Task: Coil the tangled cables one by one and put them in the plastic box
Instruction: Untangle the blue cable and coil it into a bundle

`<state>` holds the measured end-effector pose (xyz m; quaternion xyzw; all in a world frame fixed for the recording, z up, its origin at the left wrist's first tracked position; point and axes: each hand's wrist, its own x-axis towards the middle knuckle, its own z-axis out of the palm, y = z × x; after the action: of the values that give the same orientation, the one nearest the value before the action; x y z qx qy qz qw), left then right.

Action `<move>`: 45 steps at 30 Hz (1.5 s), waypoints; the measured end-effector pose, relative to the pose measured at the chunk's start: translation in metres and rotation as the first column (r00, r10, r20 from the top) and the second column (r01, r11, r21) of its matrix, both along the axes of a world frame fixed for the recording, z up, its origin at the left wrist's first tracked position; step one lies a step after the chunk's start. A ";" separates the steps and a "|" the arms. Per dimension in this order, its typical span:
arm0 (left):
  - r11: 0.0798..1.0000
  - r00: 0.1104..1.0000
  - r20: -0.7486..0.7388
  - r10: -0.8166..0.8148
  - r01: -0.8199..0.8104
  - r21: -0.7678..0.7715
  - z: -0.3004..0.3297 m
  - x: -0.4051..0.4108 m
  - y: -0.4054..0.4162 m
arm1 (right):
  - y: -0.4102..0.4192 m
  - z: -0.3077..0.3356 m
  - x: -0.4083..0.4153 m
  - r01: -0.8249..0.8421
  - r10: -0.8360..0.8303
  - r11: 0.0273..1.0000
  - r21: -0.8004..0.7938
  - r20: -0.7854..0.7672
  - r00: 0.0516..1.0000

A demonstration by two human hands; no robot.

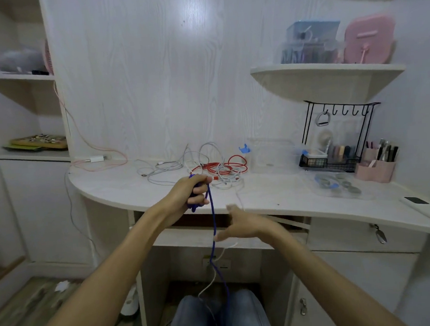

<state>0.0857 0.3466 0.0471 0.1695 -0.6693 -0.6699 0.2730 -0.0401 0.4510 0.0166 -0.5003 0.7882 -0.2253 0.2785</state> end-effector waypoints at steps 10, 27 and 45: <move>0.766 0.853 -0.513 -0.092 0.390 0.510 0.020 0.006 0.016 | -0.024 -0.004 0.031 0.021 0.135 0.873 -0.487 0.282 0.950; 0.869 0.919 0.393 -0.015 0.206 -0.450 -0.005 0.008 -0.008 | 0.024 0.086 0.009 -0.496 0.494 0.867 -0.057 -0.045 0.868; 0.784 0.806 -0.540 -0.244 0.492 0.380 0.035 -0.009 0.035 | -0.007 0.033 -0.007 0.158 -0.018 0.823 -0.545 0.252 0.967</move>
<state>0.0769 0.3818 0.0820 -0.0684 -0.4065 -0.8816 0.2298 -0.0471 0.4436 0.0495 -0.4925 0.6708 -0.5171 0.2002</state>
